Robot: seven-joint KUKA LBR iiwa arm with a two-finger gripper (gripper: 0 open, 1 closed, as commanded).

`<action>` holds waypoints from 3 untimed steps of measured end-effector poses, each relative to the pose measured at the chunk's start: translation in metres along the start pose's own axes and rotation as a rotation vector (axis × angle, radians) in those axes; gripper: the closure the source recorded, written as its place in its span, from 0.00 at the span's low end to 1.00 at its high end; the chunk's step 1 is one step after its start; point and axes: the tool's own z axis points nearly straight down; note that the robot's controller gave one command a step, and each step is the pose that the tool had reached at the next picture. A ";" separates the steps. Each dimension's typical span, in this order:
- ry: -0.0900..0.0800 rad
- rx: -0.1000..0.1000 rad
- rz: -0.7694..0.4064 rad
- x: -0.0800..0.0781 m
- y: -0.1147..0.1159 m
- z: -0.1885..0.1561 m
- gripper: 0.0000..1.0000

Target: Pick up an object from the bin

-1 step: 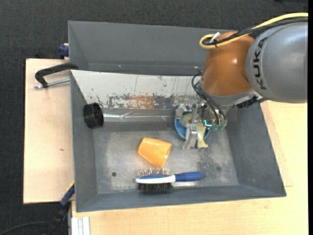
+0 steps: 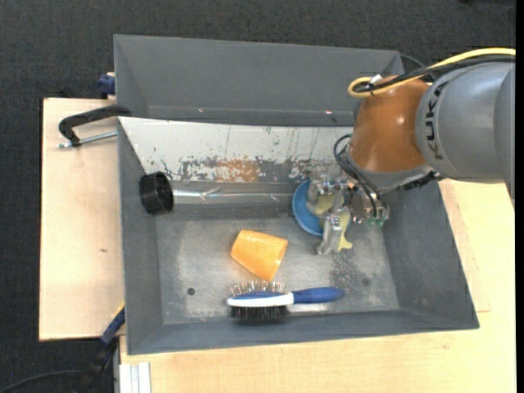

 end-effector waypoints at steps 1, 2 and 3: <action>0.006 -0.001 -0.004 0.002 0.003 -0.002 1.00; 0.002 0.001 -0.173 0.003 0.004 -0.001 1.00; -0.012 0.003 -0.196 0.064 0.001 -0.166 1.00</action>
Offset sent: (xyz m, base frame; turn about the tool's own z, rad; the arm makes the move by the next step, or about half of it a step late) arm 0.0000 0.0000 0.0000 0.0000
